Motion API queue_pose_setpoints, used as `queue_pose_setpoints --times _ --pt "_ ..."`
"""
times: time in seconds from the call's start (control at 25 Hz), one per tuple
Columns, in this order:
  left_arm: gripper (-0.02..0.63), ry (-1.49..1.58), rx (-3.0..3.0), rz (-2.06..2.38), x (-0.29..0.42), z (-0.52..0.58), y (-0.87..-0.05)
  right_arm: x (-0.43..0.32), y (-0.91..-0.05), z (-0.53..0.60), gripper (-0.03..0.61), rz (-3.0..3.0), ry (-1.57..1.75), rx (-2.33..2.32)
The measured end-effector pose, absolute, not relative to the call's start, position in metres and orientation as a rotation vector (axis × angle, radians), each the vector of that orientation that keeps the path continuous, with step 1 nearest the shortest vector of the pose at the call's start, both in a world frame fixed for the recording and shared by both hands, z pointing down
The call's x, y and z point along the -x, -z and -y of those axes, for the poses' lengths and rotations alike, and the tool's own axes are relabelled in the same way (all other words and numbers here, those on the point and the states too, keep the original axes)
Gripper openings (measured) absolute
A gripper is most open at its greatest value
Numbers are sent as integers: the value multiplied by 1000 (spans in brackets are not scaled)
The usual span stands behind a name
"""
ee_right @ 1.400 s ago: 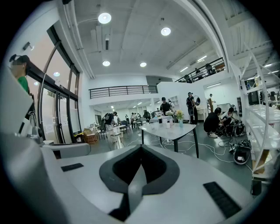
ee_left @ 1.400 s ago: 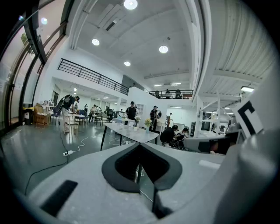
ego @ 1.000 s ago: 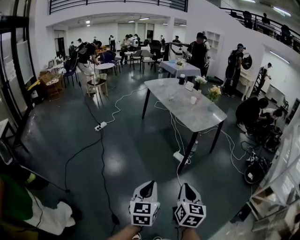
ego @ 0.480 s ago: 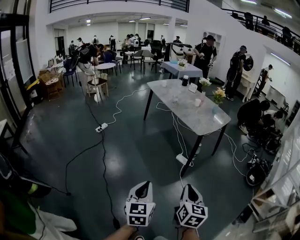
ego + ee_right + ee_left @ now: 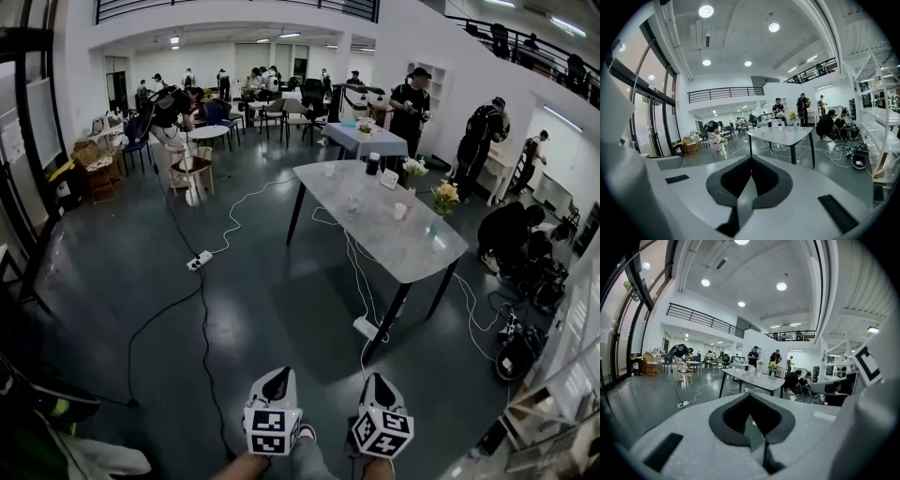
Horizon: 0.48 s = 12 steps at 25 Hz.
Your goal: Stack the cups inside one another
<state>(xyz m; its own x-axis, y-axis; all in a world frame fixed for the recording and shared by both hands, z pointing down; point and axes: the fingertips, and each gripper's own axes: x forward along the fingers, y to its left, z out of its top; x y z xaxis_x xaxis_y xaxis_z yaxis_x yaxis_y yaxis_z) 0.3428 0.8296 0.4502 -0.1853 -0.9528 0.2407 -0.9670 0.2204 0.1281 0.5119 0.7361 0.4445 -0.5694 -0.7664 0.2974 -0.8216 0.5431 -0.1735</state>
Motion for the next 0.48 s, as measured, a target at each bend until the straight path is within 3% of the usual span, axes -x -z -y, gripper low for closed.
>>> queue_pose_setpoints --times 0.48 --pt "-2 -67 -1780 2298 -274 -673 -430 -438 -431 -569 6 2628 -416 -1273"
